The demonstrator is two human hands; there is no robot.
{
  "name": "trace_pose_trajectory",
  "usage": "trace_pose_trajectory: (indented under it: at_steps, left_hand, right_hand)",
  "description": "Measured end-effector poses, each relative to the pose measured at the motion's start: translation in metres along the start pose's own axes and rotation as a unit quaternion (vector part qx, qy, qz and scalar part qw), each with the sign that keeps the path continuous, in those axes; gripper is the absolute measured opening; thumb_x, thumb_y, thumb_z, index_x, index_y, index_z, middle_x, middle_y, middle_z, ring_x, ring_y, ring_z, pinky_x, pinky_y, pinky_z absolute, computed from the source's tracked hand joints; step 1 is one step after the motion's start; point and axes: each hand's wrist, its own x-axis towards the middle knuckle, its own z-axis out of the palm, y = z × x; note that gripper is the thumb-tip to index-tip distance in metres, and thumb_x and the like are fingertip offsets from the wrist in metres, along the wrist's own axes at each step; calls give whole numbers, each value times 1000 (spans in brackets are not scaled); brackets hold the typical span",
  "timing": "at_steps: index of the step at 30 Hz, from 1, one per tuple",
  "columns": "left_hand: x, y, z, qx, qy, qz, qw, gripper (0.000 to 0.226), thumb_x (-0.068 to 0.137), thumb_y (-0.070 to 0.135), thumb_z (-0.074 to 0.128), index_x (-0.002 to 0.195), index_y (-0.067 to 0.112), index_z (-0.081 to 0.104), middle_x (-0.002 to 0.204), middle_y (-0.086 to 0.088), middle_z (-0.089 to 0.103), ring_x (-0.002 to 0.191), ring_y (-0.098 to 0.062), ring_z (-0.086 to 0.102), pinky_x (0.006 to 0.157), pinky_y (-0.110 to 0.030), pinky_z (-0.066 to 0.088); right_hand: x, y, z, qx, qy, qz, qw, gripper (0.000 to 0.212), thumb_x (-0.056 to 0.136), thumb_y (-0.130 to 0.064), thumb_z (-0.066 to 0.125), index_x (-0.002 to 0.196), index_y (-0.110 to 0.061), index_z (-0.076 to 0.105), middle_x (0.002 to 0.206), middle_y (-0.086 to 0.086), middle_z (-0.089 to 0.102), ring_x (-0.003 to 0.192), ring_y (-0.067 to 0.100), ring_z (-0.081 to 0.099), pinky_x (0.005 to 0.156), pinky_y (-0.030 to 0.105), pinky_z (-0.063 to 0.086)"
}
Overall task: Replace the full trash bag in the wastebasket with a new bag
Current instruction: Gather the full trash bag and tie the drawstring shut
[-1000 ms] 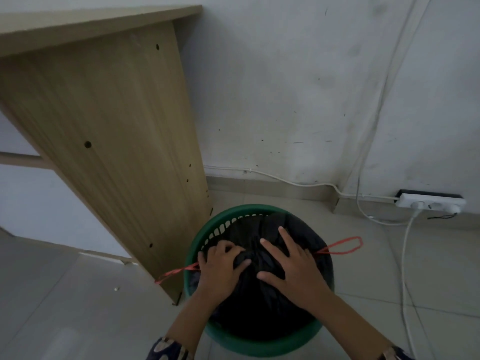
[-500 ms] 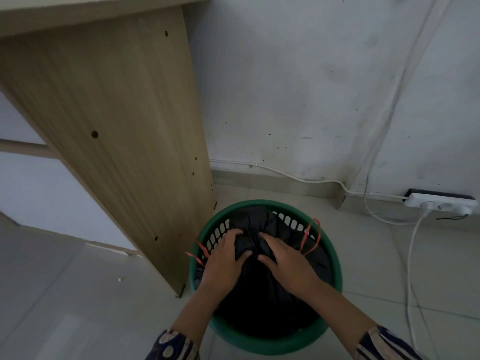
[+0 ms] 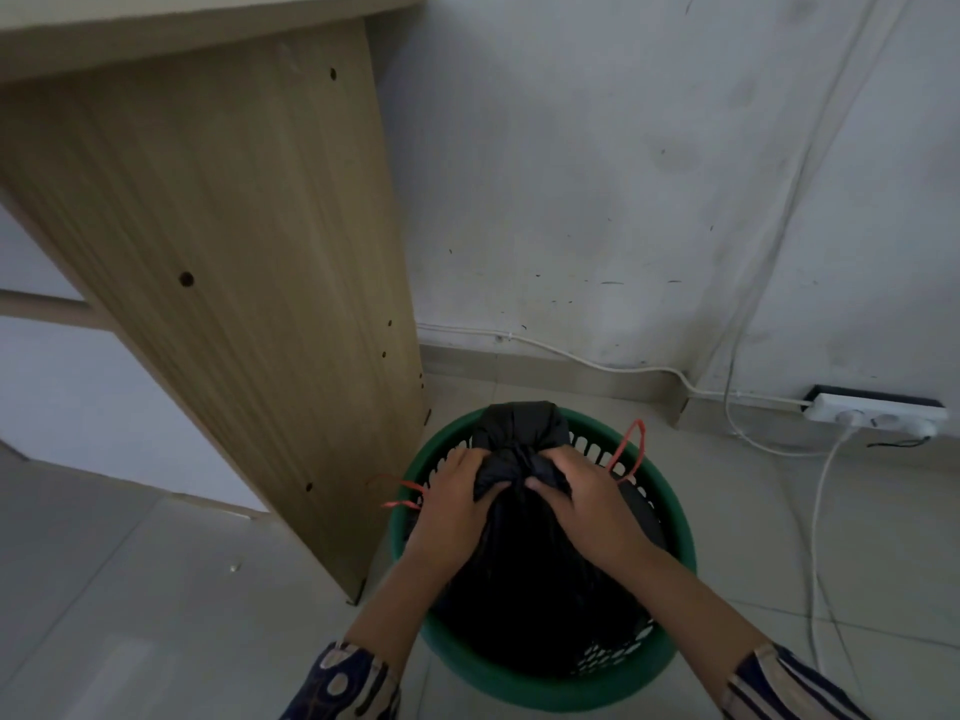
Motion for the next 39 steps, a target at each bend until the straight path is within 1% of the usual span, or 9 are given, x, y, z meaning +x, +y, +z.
trace_pose_trajectory:
  at_steps: [6, 10, 15, 20, 28, 32, 34, 37, 39]
  left_hand:
    - [8, 21, -18, -40, 24, 64, 997, 16, 88, 9, 57, 101, -1, 57, 99, -16, 57, 96, -26, 54, 76, -19, 35]
    - [9, 33, -30, -72, 51, 80, 993, 17, 87, 7, 57, 103, 0, 57, 99, -12, 56, 94, -18, 51, 75, -5, 35]
    - [18, 51, -51, -82, 57, 99, 990, 24, 87, 12, 58, 107, 0, 55, 99, -4, 51, 95, -16, 48, 70, -13, 33]
    - [15, 57, -65, -64, 32, 116, 991, 26, 88, 16, 57, 108, 1, 55, 106, -15, 57, 99, -21, 51, 75, -20, 32]
    - [4, 67, -66, -69, -17, 86, 994, 25, 93, 20, 50, 109, 3, 56, 101, -11, 57, 96, -20, 53, 70, -22, 33]
    - [1, 69, -60, -84, -11, 61, 994, 22, 93, 21, 48, 107, 6, 57, 97, -6, 56, 93, -19, 52, 65, -17, 34]
    - [3, 71, -62, -80, 4, 62, 995, 20, 93, 20, 49, 104, 6, 57, 93, -4, 50, 90, -18, 49, 63, -7, 34]
    - [9, 75, -67, -93, 30, 69, 993, 22, 92, 18, 50, 110, 6, 56, 106, -1, 42, 103, -15, 44, 76, -6, 31]
    - [9, 77, -69, -132, 4, 53, 990, 27, 93, 19, 49, 118, 9, 53, 113, 3, 45, 110, -9, 43, 82, -10, 34]
  right_hand:
    - [8, -15, -15, -18, 74, -55, 996, 19, 81, -15, 61, 89, 3, 61, 104, 3, 38, 93, -3, 35, 83, 5, 27]
    - [12, -28, -24, 6, 83, -63, 994, 22, 80, -15, 60, 89, 5, 59, 99, 10, 54, 90, -1, 44, 79, -2, 30]
    - [21, -46, -44, 37, 101, -65, 992, 25, 83, -12, 64, 103, 0, 56, 90, 2, 58, 78, -12, 48, 71, -5, 33]
    - [20, -56, -56, 66, 85, -52, 993, 33, 84, -15, 63, 115, -10, 53, 102, -5, 57, 95, 8, 55, 76, 1, 37]
    - [8, -60, -62, 42, 81, -48, 995, 22, 84, -15, 62, 105, -7, 59, 94, 0, 60, 94, 21, 60, 86, 35, 47]
    - [5, -58, -61, 52, 94, -36, 994, 27, 83, -15, 64, 109, -8, 59, 101, 6, 63, 94, 15, 57, 81, 21, 41]
    - [9, -61, -63, 54, 98, -26, 993, 26, 83, -17, 64, 107, -8, 60, 97, 5, 60, 94, 19, 57, 80, 22, 40]
    - [17, -64, -70, -18, 120, -13, 993, 27, 82, -25, 65, 105, -10, 64, 90, 5, 48, 89, 20, 49, 82, 28, 37]
    - [19, -64, -71, 33, 103, -18, 994, 9, 83, -21, 64, 92, -18, 64, 82, 0, 52, 85, 17, 50, 76, 20, 39]
